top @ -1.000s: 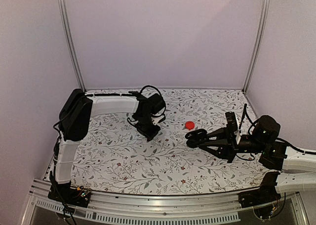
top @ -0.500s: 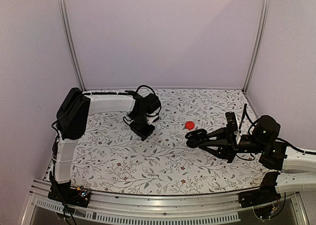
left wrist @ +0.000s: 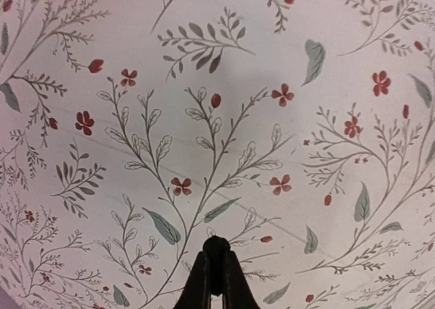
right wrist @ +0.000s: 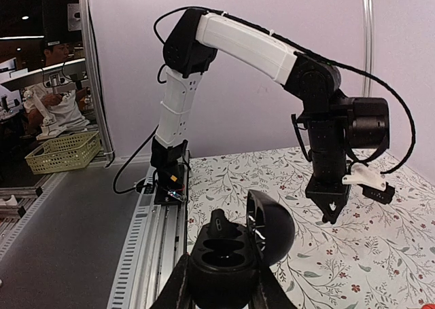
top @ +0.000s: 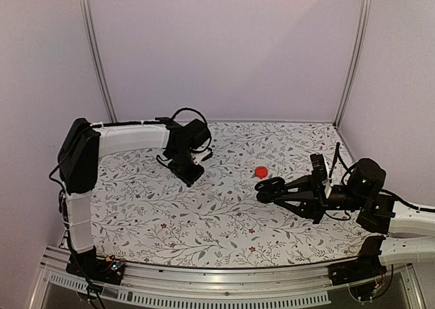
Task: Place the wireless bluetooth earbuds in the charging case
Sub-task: Pick up the right earbud from the center of the board, then insert the right earbud into the right side groove of the charging case.
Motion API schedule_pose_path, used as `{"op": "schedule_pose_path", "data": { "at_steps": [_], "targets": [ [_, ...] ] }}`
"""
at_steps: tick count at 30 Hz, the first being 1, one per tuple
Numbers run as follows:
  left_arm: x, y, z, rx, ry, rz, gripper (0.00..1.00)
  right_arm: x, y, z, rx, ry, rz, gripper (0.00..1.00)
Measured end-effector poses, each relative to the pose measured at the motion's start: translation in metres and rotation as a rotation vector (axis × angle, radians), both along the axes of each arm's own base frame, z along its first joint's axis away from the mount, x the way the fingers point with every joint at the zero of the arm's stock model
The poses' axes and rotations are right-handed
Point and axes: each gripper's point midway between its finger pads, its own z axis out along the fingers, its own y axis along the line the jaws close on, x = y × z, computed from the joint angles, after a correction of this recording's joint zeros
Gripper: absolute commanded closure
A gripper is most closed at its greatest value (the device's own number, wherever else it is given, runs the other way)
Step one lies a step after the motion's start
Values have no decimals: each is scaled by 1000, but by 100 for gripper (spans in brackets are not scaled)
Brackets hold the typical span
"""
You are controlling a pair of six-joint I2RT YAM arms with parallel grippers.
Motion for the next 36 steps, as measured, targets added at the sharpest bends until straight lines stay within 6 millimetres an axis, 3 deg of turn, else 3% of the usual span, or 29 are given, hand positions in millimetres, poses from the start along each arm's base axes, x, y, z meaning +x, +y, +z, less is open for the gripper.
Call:
{"op": "schedule_pose_path", "data": {
  "at_steps": [3,7,10,13,17,24,28,36],
  "targets": [
    [-4,-6,59,-138,-108,-83,100,-1,0,0,-1,-3,8,100],
    [-24,-25,189,-454,-353,-254,100,-4,2,-2,-7,-2,29,100],
    [-64,-41,278,-655,-533,-439,100,-5,6,-5,-21,5,52,100],
    [-123,-65,328,-807,-607,-649,100,-5,8,-6,-29,4,66,100],
    [-173,-96,341,-900,-570,-833,100,-6,11,-1,-26,-10,82,100],
    [-214,-152,307,-881,-443,-985,100,-5,15,1,-29,-14,98,100],
    [-226,-173,292,-856,-406,-1025,100,-5,16,-1,-34,-9,99,100],
    [-225,-186,269,-791,-373,-1029,100,-5,16,-1,-34,-5,98,100]
  ]
}}
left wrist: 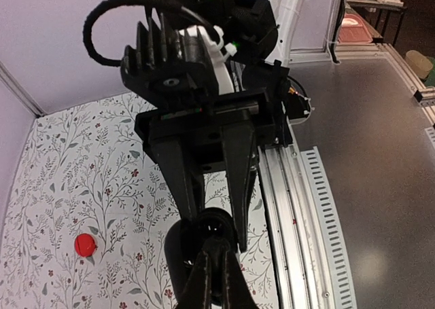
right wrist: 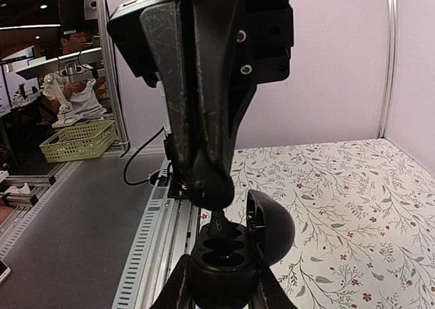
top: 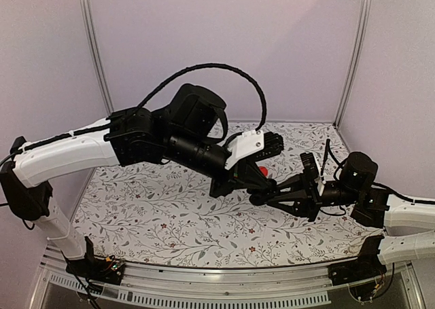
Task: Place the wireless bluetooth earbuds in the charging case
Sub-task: Insert the right earbud into the right side groove of the charging case.
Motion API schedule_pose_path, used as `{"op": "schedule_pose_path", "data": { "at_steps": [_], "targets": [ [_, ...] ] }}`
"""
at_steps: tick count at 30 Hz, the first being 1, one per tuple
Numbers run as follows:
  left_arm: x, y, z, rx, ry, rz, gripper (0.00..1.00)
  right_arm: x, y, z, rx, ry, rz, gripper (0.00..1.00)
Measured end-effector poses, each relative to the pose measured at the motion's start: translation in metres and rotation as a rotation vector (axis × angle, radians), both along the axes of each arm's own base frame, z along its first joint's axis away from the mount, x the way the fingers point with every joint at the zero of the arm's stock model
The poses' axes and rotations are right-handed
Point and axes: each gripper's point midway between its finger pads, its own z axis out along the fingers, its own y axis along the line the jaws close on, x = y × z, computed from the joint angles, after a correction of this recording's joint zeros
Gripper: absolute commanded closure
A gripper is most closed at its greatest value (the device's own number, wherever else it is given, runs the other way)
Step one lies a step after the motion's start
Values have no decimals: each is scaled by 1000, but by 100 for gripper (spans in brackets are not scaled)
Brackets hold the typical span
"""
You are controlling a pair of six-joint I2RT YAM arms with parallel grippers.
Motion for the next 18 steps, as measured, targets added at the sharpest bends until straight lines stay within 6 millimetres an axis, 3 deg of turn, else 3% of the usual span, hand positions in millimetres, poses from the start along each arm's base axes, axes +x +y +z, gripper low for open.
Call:
{"op": "schedule_pose_path", "data": {
  "at_steps": [18],
  "targets": [
    [8,-15,-11,55,-3,46,100,2,-2,3,8,-14,-23,100]
  ]
}}
